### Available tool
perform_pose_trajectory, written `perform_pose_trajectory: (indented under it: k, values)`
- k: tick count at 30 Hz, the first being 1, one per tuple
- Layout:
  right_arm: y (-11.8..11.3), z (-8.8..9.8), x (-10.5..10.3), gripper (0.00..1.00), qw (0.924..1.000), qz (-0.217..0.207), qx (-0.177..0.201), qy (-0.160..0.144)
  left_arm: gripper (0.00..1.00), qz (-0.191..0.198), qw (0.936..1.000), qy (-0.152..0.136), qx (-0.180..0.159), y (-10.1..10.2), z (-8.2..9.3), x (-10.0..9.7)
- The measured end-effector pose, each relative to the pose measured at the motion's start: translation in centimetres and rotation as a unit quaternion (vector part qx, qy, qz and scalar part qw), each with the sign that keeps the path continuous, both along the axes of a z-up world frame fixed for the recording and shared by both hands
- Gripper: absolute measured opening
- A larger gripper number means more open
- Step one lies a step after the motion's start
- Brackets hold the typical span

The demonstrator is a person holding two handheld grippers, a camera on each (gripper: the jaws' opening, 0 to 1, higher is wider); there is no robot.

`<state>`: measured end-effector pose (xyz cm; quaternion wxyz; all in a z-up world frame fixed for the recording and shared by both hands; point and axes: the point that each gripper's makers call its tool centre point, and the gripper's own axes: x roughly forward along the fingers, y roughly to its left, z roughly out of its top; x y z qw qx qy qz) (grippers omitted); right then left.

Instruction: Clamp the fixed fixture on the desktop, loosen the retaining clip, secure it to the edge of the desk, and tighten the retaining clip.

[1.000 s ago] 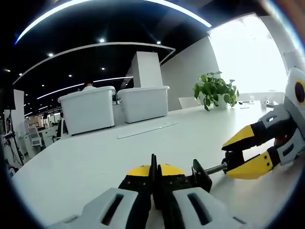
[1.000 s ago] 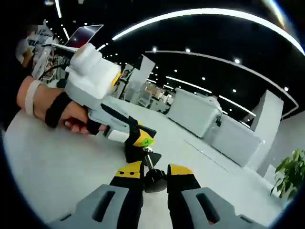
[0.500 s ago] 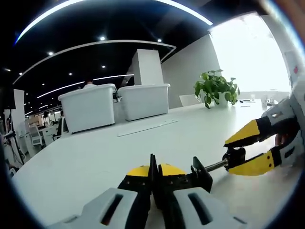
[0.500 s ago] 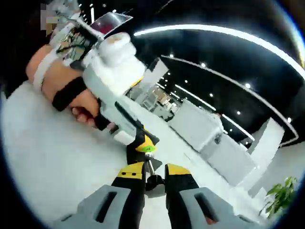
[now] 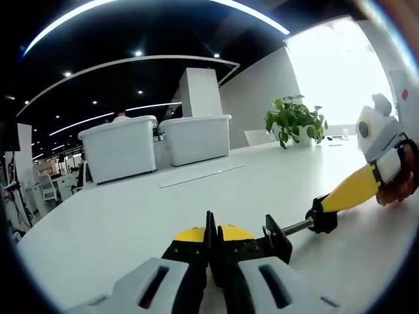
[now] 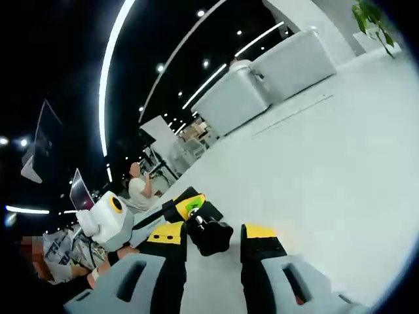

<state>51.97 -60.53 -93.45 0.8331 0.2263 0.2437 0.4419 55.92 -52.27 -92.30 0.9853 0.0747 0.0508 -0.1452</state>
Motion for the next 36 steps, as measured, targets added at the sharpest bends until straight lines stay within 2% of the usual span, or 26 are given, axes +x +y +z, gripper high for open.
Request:
perform_pose_trajectory:
  k: [2,3,7,10,12,14,16,17,18,19,21,23,24,25,26,27,28,30,31,32,34,36]
  values:
    - [0.4,0.0,-0.3,0.26,0.9999,0.006,0.007,0.008,0.06,-0.001,1.0000,0.000,0.000,-0.1,0.0,-0.1]
    - [0.7,-0.1,-0.7,0.25,0.9992,0.009,0.020,0.033,0.06,-0.001,1.0000,0.000,0.000,-0.1,0.0,-0.1]
    - [0.6,0.0,-0.2,0.23,0.9992,0.004,0.027,0.030,0.06,-0.001,1.0000,0.000,0.000,-0.1,0.0,-0.1]
    - [0.7,0.2,-0.3,0.23,0.9993,0.016,-0.014,-0.032,0.06,0.000,1.0000,0.000,-0.001,0.0,0.0,-0.1]
    - [0.8,0.4,-0.5,0.23,0.9948,0.024,-0.046,-0.088,0.06,0.000,1.0000,-0.001,-0.001,0.0,0.0,-0.1]
    - [0.9,0.7,-0.7,0.23,0.9826,0.035,-0.087,-0.160,0.06,-0.001,1.0000,-0.001,-0.001,0.0,0.0,0.0]
    - [1.1,0.9,-0.7,0.23,0.9681,0.039,-0.123,-0.214,0.06,-0.001,1.0000,-0.001,-0.002,0.0,0.0,0.0]
    - [1.3,1.1,-1.0,0.23,0.9495,0.046,-0.155,-0.269,0.06,0.000,1.0000,-0.001,-0.002,0.0,0.0,-0.1]
    - [1.3,1.2,-0.8,0.23,0.9327,0.049,-0.179,-0.309,0.06,-0.001,1.0000,-0.001,-0.002,0.0,0.0,-0.1]
    - [1.4,1.3,-1.0,0.23,0.9209,0.050,-0.195,-0.334,0.06,0.000,1.0000,-0.002,-0.001,-0.1,0.0,-0.2]
    - [1.7,1.5,-1.1,0.23,0.8809,0.053,-0.241,-0.404,0.06,0.001,1.0000,-0.001,0.000,0.0,0.0,-0.3]
    - [1.9,1.5,-1.2,0.23,0.8426,0.054,-0.278,-0.458,0.06,0.002,1.0000,-0.001,0.000,0.0,0.0,-0.3]
    - [2.0,1.8,-1.0,0.23,0.8268,0.055,-0.290,-0.479,0.06,0.002,1.0000,0.000,0.001,0.0,-0.1,-0.3]
    - [2.1,1.8,-1.0,0.23,0.8160,0.054,-0.299,-0.492,0.06,0.002,1.0000,0.000,0.001,0.0,-0.1,-0.3]
    - [2.3,1.6,-1.1,0.23,0.7893,0.056,-0.316,-0.524,0.06,0.003,1.0000,0.000,0.000,0.0,-0.1,-0.3]
    - [2.3,1.5,-1.1,0.23,0.7708,0.056,-0.330,-0.542,0.06,0.004,1.0000,0.000,0.000,0.1,-0.1,-0.3]
    - [2.1,1.8,-1.8,0.23,0.7601,0.051,-0.332,-0.556,0.06,0.004,1.0000,0.000,0.000,0.1,-0.1,-0.3]
    - [2.1,1.7,-1.4,0.23,0.7576,0.049,-0.338,-0.557,0.06,0.004,1.0000,0.000,0.000,-0.1,-0.1,-0.4]
    - [2.1,1.7,-1.3,0.23,0.7537,0.048,-0.339,-0.561,0.06,0.004,1.0000,0.000,0.001,-0.1,-0.1,-0.3]
    - [2.0,1.8,-1.2,0.23,0.7545,0.047,-0.339,-0.560,0.06,0.004,1.0000,0.000,0.001,-0.1,-0.1,-0.3]
    - [2.0,1.9,-1.0,0.24,0.7650,0.053,-0.334,-0.548,0.06,0.006,1.0000,0.000,0.001,-0.2,-0.1,-0.5]
    - [2.0,1.5,-0.6,0.25,0.7880,0.065,-0.318,-0.523,0.06,0.006,1.0000,0.000,0.001,-0.3,0.0,-0.6]
